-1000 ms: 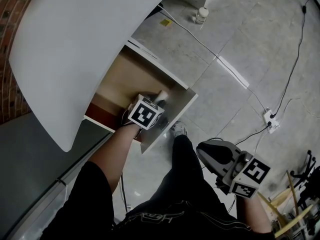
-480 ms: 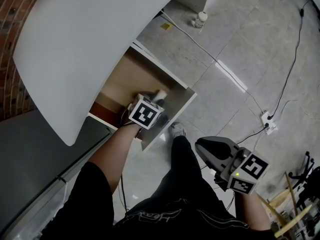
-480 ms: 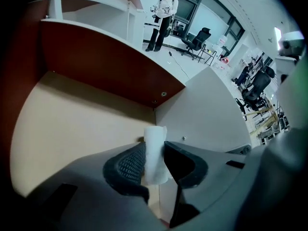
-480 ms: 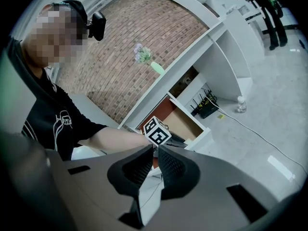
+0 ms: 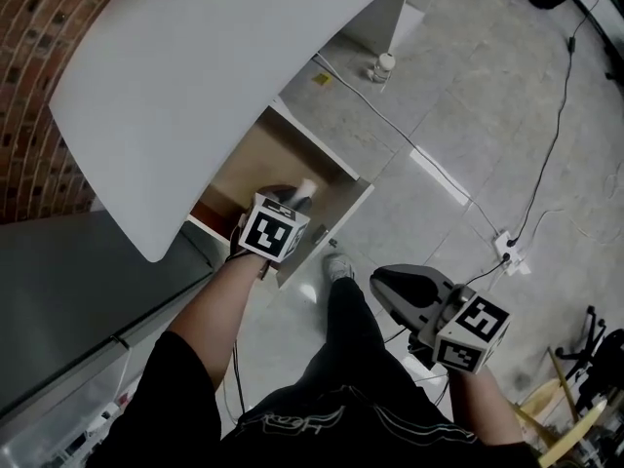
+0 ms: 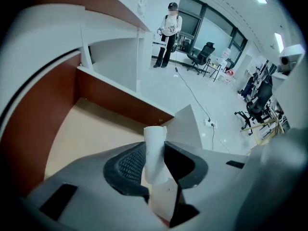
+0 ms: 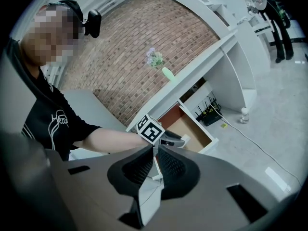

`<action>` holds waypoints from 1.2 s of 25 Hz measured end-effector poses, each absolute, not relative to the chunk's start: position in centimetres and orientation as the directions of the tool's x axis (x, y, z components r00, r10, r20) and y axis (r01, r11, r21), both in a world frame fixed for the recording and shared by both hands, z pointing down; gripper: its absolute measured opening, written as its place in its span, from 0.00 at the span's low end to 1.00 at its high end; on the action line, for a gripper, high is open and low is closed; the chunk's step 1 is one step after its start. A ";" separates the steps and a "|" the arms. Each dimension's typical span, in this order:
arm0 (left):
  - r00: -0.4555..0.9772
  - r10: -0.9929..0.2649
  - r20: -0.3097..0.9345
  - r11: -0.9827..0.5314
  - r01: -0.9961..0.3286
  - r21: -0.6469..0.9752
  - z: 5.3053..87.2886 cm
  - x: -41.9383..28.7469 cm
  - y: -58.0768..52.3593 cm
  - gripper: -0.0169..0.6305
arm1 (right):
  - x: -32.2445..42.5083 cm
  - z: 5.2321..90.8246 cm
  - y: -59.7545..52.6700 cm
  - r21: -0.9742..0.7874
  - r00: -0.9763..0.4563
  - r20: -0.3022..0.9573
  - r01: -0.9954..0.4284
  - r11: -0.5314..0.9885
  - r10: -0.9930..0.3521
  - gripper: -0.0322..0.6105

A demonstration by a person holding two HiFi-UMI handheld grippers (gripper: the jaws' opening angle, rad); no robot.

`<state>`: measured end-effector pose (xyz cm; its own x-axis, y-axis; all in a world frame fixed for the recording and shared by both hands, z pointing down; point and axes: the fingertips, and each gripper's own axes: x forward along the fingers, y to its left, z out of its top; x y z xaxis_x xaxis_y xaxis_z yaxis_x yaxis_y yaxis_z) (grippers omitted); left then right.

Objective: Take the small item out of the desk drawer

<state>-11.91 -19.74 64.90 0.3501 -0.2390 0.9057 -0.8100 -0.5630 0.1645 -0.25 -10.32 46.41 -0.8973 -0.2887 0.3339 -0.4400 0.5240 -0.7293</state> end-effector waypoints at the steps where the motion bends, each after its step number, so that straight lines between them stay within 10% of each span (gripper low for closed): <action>1: 0.366 -0.257 0.894 -0.554 -0.814 0.175 63.5 -11.7 -19.6 0.24 | -0.3 45.8 -10.0 -0.723 -0.898 0.331 -0.439 0.533 -0.291 0.15; 30: 0.605 -0.655 0.453 -0.542 -0.794 0.276 21.8 -9.5 6.7 0.24 | -2.5 20.4 8.8 -0.429 -0.910 0.232 -0.414 0.803 -0.345 0.15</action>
<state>-9.47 6.73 21.79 0.6048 -0.6553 0.4525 -0.7938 -0.5420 0.2759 -2.48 8.76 20.40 -0.9097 -0.3449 0.2315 -0.4136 0.8030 -0.4291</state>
